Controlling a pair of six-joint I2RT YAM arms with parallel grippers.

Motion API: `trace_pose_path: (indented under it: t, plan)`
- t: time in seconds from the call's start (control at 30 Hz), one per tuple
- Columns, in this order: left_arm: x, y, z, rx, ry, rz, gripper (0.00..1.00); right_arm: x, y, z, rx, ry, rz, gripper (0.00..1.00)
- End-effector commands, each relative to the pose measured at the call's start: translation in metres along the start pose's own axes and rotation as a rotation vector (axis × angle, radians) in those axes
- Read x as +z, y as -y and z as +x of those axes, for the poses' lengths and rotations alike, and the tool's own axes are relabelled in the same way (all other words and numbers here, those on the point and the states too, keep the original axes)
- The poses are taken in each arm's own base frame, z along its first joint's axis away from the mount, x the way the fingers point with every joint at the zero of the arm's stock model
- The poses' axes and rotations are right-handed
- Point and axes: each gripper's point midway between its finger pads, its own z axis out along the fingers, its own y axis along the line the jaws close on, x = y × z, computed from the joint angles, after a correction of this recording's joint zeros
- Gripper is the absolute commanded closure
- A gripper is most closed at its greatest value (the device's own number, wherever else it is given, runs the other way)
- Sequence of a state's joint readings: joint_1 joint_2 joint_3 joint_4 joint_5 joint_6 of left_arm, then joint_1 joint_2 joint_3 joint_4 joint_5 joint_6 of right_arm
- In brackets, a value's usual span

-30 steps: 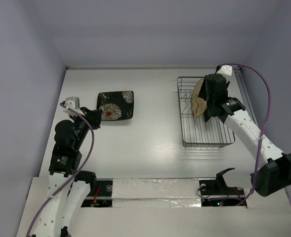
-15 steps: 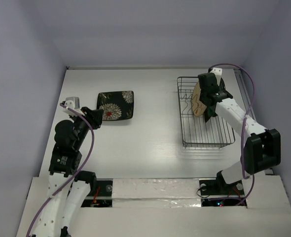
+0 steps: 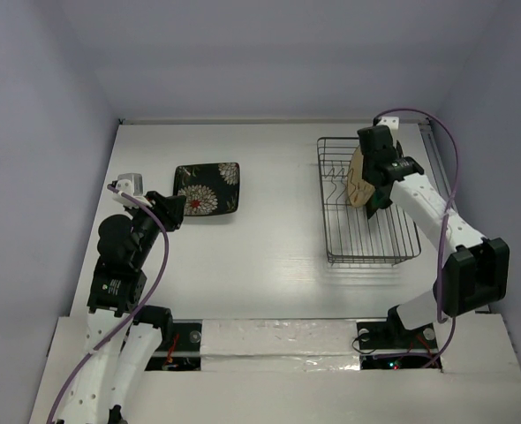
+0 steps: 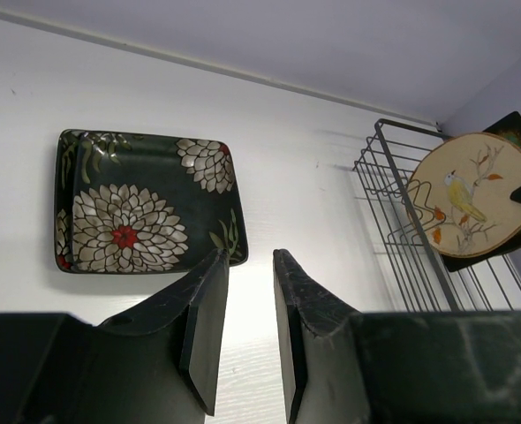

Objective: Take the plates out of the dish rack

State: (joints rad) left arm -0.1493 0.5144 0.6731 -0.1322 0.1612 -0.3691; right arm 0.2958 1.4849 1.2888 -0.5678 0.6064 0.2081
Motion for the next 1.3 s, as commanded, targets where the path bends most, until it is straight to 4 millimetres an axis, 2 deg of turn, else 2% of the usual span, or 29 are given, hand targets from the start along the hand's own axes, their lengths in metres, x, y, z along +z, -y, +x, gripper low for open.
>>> trace_pose_path:
  t: [0.0,0.2,0.3,0.37,0.43,0.5,0.53,0.57,0.63,0.67,0.73,0.77,0.8,0.83,0.93,1.03,1.1,1.27]
  plan:
    - [0.001,0.011,-0.015,0.007,0.043,0.041,0.76,-0.048,0.03,-0.078,0.108,0.219,0.055,1.0]
    - [0.001,0.011,-0.015,0.007,0.042,0.042,0.76,-0.08,0.041,-0.102,0.121,0.282,0.063,1.0]
    - [0.001,0.01,-0.015,0.008,0.043,0.04,0.75,-0.109,0.039,-0.117,0.16,0.337,-0.007,1.0]
    - [0.001,0.01,-0.014,0.006,0.042,0.039,0.75,-0.13,0.025,-0.123,0.183,0.377,-0.104,1.0]
    - [0.001,0.01,-0.015,0.008,0.045,0.037,0.75,-0.162,0.001,-0.131,0.208,0.44,-0.31,1.0]
    - [0.001,0.01,-0.014,0.006,0.042,0.038,0.75,-0.182,-0.04,-0.116,0.173,0.43,-0.521,1.0]
    - [0.001,0.01,-0.014,0.008,0.043,0.036,0.75,-0.194,-0.051,-0.116,0.175,0.449,-0.592,1.0]
    - [0.001,0.009,-0.015,0.008,0.044,0.035,0.75,-0.198,-0.073,-0.099,0.139,0.421,-0.667,1.0]
    - [0.001,0.009,-0.015,0.009,0.046,0.033,0.75,-0.217,-0.103,-0.085,0.119,0.395,-0.847,1.0]
    - [0.001,0.009,-0.015,0.008,0.046,0.034,0.72,-0.224,-0.126,-0.06,0.079,0.337,-0.956,1.0]
    - [0.002,0.01,-0.015,0.009,0.043,0.037,0.7,-0.237,-0.146,-0.046,0.06,0.317,-1.089,1.0]
    - [0.002,0.01,-0.015,0.01,0.042,0.039,0.67,-0.242,-0.158,-0.033,0.045,0.281,-1.148,1.0]
    - [0.002,0.011,-0.015,0.008,0.043,0.043,0.66,-0.25,-0.171,-0.012,0.005,0.234,-1.225,1.0]
    - [0.002,0.009,-0.016,0.009,0.044,0.038,0.65,-0.256,-0.18,-0.005,-0.012,0.226,-1.268,1.0]
    - [0.002,0.009,-0.016,0.009,0.045,0.039,0.64,-0.26,-0.207,0.03,-0.085,0.143,-1.34,1.0]
    - [0.002,0.009,-0.016,0.01,0.047,0.039,0.63,-0.256,-0.23,0.055,-0.13,0.07,-1.374,1.0]
    - [0.002,0.009,-0.015,0.009,0.045,0.037,0.63,-0.247,-0.245,0.076,-0.152,0.003,-1.387,1.0]
    - [0.002,0.009,-0.016,0.013,0.047,0.038,0.63,-0.213,-0.266,0.107,-0.176,-0.102,-1.318,1.0]
